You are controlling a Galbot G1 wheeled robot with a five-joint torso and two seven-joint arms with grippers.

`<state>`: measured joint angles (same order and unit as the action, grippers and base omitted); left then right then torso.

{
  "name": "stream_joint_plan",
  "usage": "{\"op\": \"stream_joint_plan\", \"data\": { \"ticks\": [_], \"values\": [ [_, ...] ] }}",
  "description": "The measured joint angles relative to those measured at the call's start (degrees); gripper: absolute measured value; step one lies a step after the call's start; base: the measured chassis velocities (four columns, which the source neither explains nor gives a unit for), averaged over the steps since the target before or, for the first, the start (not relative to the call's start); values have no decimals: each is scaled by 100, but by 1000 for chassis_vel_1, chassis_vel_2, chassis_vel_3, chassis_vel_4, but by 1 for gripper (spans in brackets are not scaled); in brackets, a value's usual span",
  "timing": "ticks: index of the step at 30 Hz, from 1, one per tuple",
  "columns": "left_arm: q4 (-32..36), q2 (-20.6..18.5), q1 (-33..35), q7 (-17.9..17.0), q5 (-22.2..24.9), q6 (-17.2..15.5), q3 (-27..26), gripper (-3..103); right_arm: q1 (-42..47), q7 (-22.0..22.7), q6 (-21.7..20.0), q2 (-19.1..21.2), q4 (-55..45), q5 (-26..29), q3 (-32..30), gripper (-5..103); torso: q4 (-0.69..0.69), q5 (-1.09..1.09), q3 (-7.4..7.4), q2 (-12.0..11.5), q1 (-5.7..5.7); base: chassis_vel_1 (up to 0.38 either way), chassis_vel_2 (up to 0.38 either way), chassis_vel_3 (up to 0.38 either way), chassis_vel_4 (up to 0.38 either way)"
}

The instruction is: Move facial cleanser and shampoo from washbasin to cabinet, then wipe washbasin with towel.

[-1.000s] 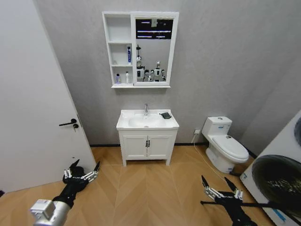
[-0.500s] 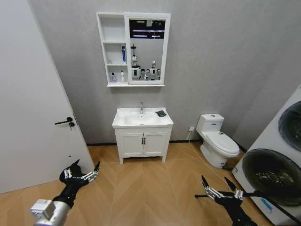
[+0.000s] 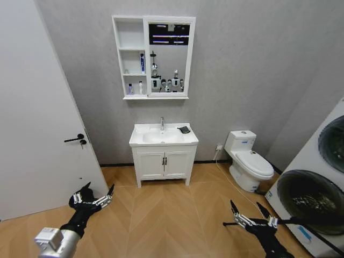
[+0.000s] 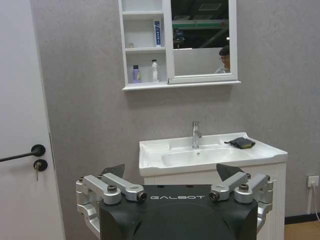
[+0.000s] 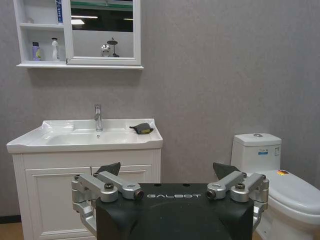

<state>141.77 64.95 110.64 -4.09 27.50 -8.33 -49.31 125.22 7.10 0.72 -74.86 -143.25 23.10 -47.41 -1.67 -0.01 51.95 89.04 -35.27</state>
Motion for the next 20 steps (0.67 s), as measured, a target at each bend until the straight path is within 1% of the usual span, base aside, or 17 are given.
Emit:
{"op": "stream_joint_plan", "data": {
  "ticks": [5, 11, 13, 20],
  "values": [
    [0, 0, 0, 0, 0, 0, 0, 100, 0, 0, 0, 0, 0, 0, 0, 100, 0, 0, 0, 0, 0, 0, 0, 0, 0],
    [0, 0, 1, 0, 0, 0, 0, 100, 0, 0, 0, 0, 0, 0, 0, 100, 3, 1, 0, 0, 0, 35, 27, 19, 19],
    [0, 0, 1, 0, 0, 0, 0, 100, 1, 0, 0, 0, 0, 0, 0, 100, -1, 1, 0, 0, 0, 0, 0, 0, 0],
    [0, 0, 0, 0, 0, 0, 0, 100, 0, 0, 0, 0, 0, 0, 0, 100, 0, 1, 0, 0, 0, 0, 0, 0, 0]
  ]
}}
